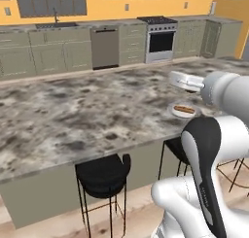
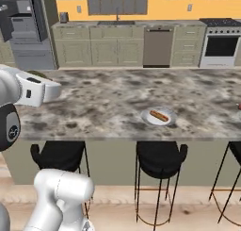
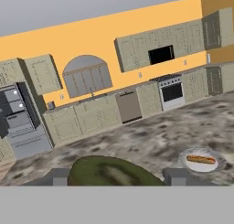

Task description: Pick up the pear and kiwi from the fridge and place one fruit on each plate on the dining counter.

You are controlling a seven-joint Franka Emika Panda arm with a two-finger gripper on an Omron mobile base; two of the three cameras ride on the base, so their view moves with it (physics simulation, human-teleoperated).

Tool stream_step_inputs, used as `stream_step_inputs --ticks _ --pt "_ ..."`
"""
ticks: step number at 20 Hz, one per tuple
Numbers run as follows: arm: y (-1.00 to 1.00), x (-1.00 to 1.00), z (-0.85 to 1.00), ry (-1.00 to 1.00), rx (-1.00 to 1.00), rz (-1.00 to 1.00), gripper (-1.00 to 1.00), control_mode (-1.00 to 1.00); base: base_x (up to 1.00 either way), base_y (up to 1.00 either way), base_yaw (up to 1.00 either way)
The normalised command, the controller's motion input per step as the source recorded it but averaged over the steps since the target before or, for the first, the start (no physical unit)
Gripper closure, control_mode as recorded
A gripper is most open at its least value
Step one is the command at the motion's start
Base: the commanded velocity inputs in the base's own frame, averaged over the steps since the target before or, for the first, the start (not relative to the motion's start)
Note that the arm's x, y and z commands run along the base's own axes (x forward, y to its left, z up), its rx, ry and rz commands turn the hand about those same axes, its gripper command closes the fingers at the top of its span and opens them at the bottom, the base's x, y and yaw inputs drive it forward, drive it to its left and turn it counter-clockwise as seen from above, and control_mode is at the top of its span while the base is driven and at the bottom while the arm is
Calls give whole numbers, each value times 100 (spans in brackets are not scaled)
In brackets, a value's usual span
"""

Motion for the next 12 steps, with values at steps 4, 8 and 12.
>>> stream_step_inputs --ticks 4,8,12 --pt "0 0 0 0 0 0 100 100 9 -100 1" --pt "0 0 0 0 0 0 100 100 23 -100 2" --pt "0 0 0 0 0 0 100 100 67 -68 12"
